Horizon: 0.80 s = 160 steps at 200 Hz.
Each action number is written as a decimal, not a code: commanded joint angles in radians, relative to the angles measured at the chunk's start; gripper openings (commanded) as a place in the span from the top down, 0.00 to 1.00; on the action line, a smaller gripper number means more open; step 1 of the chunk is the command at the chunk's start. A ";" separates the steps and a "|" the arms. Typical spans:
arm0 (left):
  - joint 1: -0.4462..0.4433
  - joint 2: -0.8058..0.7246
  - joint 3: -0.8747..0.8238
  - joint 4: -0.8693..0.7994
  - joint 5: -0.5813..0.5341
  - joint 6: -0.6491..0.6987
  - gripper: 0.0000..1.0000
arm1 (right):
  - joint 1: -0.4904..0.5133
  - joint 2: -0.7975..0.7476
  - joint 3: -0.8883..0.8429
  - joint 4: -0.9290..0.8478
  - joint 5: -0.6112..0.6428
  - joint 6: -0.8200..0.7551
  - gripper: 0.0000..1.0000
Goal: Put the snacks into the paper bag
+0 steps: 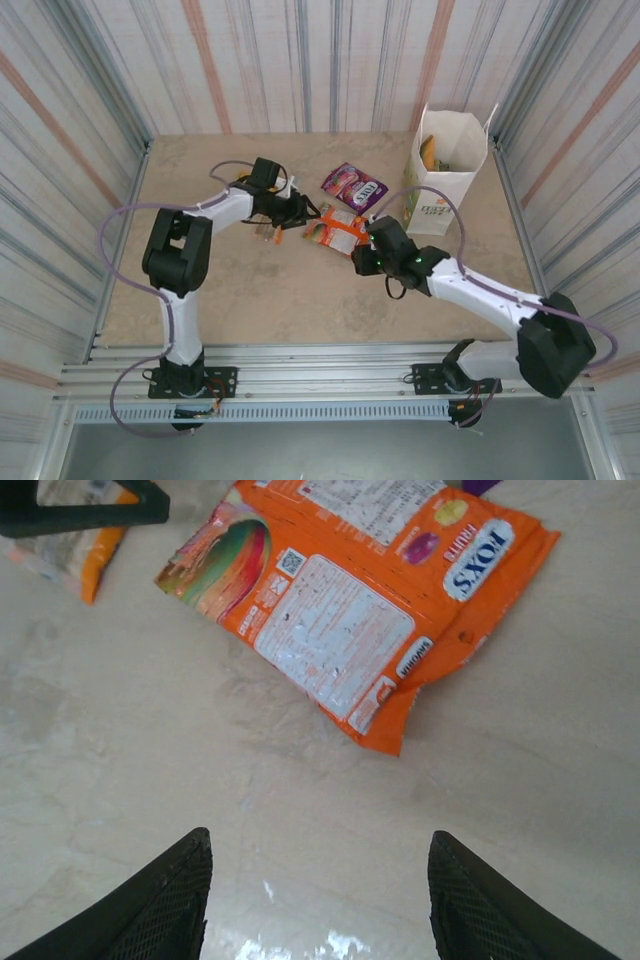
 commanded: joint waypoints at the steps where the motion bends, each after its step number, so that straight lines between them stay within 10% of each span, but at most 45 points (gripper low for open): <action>1: 0.014 0.044 0.076 -0.122 0.002 0.092 0.39 | 0.007 0.076 0.073 0.025 -0.016 -0.107 0.40; 160: 0.026 0.269 0.270 -0.241 0.171 0.180 0.42 | -0.057 0.461 0.246 0.054 -0.128 -0.333 0.38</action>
